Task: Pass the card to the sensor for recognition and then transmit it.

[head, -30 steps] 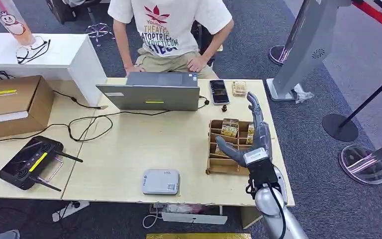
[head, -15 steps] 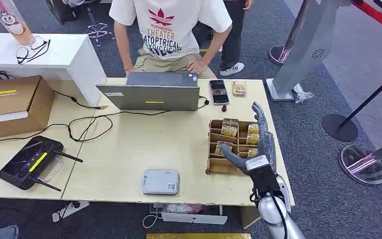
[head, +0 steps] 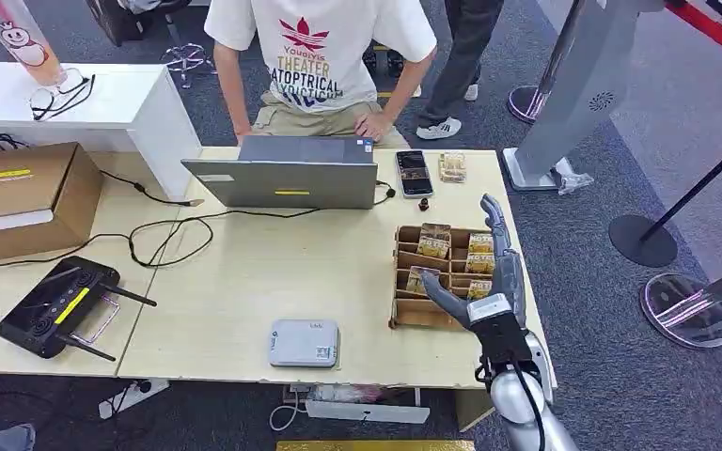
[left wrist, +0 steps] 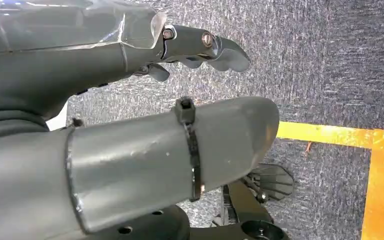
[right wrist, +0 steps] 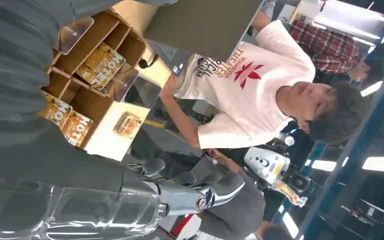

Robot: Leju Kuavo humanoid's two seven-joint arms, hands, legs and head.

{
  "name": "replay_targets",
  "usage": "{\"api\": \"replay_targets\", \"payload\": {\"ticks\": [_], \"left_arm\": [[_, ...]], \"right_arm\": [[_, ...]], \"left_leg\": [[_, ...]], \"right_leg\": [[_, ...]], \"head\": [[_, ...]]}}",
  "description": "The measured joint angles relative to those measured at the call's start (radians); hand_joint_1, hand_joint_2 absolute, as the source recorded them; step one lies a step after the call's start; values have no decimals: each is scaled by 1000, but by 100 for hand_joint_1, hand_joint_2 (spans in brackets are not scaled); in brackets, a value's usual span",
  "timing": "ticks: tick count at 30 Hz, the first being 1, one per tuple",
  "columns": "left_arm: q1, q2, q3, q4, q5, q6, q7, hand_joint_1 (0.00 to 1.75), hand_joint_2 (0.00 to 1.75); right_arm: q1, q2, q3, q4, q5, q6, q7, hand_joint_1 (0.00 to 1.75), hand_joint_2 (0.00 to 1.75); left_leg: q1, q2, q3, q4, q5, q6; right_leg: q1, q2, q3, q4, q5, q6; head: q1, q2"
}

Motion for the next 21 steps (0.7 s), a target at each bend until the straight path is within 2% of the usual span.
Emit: {"api": "replay_targets", "payload": {"ticks": [6,8,9,10,11,12,13,14,16,21], "left_arm": [[0,0,0,0,0,-1,-9,0,0],[0,0,0,0,-1,-2,-9,0,0],[0,0,0,0,-2,-3,-9,0,0],[0,0,0,0,-2,-3,-9,0,0],[0,0,0,0,-2,-3,-9,0,0],[0,0,0,0,-3,-4,-9,0,0],[0,0,0,0,-4,-5,-9,0,0],[0,0,0,0,-5,-5,-9,0,0],[0,0,0,0,-8,-9,-9,0,0],[-3,0,0,0,-19,-15,-7,0,0]], "right_arm": [[6,0,-22,-1,37,-11,10,38,175],[11,0,-32,-3,56,-13,18,42,175],[12,0,-35,-3,65,-14,20,56,175],[14,0,-42,-3,81,-14,25,58,175],[15,0,-45,-3,95,-15,29,73,175],[16,0,-48,-3,110,-15,32,68,175],[17,0,-51,-3,129,-19,36,75,175],[16,-1,-54,-3,149,-26,42,106,175],[16,-3,-64,0,210,-47,54,84,175],[15,-17,-76,7,320,-80,92,108,175]], "left_leg": [[0,0,0,0,0,0],[0,0,0,0,0,0],[0,0,0,0,0,0],[0,0,0,0,0,0],[0,0,0,0,0,0],[0,0,0,0,0,0],[0,0,0,0,0,0],[0,0,0,0,0,0],[0,0,0,0,0,0],[0,0,0,0,0,0]], "right_leg": [[0,0,0,0,0,0],[0,0,0,0,0,0],[0,0,0,0,0,0],[0,0,0,0,0,0],[0,0,0,0,0,0],[0,0,0,0,0,0],[0,0,0,0,0,0],[0,0,0,0,0,0],[0,0,0,0,0,0],[0,0,-1,0,0,0]], "head": [[0,0],[0,0],[0,0],[0,0],[0,0],[0,0],[0,0],[0,0],[0,0],[0,0]]}}
